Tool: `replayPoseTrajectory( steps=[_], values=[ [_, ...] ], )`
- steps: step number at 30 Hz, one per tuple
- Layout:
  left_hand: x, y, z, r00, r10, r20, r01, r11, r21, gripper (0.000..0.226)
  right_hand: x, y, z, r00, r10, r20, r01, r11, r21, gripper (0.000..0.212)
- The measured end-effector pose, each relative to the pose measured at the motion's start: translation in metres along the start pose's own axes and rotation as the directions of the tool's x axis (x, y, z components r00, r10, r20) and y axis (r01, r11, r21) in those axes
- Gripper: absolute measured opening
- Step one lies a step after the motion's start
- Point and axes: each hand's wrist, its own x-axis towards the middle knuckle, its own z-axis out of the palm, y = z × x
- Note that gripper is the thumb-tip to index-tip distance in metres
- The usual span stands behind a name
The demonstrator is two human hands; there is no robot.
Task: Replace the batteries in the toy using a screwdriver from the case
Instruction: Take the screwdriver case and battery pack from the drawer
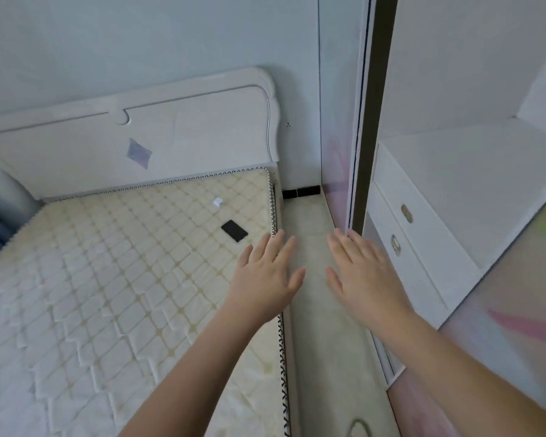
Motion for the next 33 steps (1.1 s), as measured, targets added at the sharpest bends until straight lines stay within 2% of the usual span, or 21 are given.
replayPoseTrajectory(
  steps=[7, 16, 25, 30, 33],
  values=[
    [0.091, -0.020, -0.014, 0.996, -0.018, -0.084, 0.019, 1.000, 0.012, 0.078, 0.110, 0.023, 0.013, 1.000, 0.001, -0.016, -0.001, 0.999, 0.045, 0.060],
    [0.194, -0.058, 0.013, 0.999, -0.026, -0.034, 0.024, 0.999, -0.041, 0.079, 0.208, 0.041, 0.052, 0.999, 0.017, 0.045, -0.018, 1.000, 0.009, 0.060],
    [0.323, -0.092, 0.028, 0.985, 0.172, -0.011, -0.173, 0.982, -0.081, 0.077, 0.298, 0.085, 0.066, 0.982, 0.149, 0.112, -0.140, 0.987, -0.082, 0.060],
    [0.392, -0.068, 0.040, 0.940, 0.338, -0.055, -0.341, 0.939, -0.050, 0.064, 0.314, 0.124, 0.064, 0.946, 0.307, 0.103, -0.301, 0.951, -0.074, 0.058],
    [0.428, -0.039, 0.049, 0.900, 0.435, -0.031, -0.436, 0.898, -0.063, 0.063, 0.315, 0.152, 0.067, 0.911, 0.405, 0.076, -0.396, 0.912, -0.111, 0.063]
  ],
)
